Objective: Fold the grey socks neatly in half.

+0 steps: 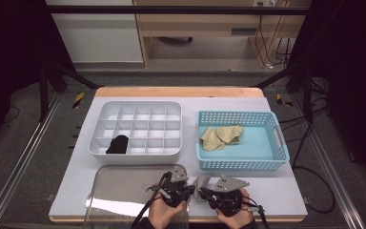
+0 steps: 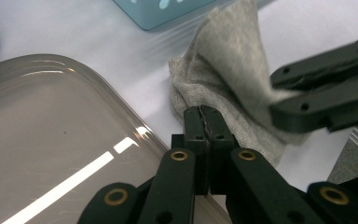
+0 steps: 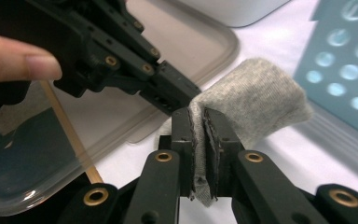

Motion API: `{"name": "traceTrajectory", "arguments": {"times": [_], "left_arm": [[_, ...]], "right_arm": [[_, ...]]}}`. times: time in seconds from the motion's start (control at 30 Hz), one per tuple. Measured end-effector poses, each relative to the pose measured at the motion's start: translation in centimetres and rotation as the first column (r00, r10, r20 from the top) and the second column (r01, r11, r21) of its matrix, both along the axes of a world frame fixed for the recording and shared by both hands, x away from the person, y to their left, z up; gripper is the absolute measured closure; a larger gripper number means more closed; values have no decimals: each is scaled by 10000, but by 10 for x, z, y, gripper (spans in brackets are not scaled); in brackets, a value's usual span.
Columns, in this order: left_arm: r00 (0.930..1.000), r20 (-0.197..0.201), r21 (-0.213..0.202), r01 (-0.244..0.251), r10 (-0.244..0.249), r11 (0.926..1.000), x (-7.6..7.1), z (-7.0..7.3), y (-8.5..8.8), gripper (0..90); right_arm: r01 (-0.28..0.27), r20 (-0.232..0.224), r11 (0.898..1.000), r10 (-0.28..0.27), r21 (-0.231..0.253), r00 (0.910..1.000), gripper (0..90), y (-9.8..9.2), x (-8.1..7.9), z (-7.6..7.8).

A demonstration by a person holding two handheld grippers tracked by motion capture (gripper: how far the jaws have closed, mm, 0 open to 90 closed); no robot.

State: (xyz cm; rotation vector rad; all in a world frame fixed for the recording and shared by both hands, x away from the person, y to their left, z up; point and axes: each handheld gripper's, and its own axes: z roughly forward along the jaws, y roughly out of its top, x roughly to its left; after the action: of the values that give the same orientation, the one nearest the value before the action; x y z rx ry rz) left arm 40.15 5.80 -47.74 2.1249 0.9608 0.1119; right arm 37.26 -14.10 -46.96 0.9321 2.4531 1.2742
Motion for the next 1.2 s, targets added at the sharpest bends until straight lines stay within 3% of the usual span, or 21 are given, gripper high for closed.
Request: {"name": "traceTrajectory", "arguments": {"times": [0.17,0.2,0.23,0.27,0.3,0.33,0.4,0.53,0.63,0.73,1.0,1.2], "left_arm": [[9999,-119,-378,-7,3,9993,3,4,4,888],[9998,167,-580,-109,119,9983,3,12,8,879],[9998,167,-580,-109,119,9983,3,12,8,865],[9980,620,-821,-84,135,9966,3,22,10,835],[9980,620,-821,-84,135,9966,3,22,10,806],[9948,1000,-929,-109,202,9956,4,30,9,779],[9935,1132,-1009,16,98,9949,7,33,6,717],[9921,1257,-708,139,-49,9974,13,30,-7,602],[9941,1083,-227,34,-9,9997,18,22,-13,569],[9966,820,-263,-43,64,9996,19,16,-8,572],[9973,734,-307,61,-38,9995,12,13,-1,573],[9961,873,-87,106,-98,9999,12,13,0,582]], "right_arm": [[-104,-165,9999,105,45,9998,830,3,2,-3],[-92,-200,9999,95,138,9998,830,2,2,-4],[-92,-200,9999,95,138,9998,830,2,2,-4],[-89,-222,9998,93,159,9997,830,2,2,-5],[-89,-222,9998,93,159,9997,830,2,2,-5],[-79,-225,9998,82,164,9997,830,3,2,-5],[-63,-242,9998,67,177,9997,830,3,2,-5],[-82,-217,9998,86,172,9997,830,3,2,-5],[-97,-185,9998,100,155,9998,829,4,1,-5],[-187,-157,9998,188,14,9997,827,1,0,-3],[-55,-393,9996,43,-293,9992,787,-14,0,6],[142,-433,9977,-113,666,9990,803,-23,-3,16]]}}
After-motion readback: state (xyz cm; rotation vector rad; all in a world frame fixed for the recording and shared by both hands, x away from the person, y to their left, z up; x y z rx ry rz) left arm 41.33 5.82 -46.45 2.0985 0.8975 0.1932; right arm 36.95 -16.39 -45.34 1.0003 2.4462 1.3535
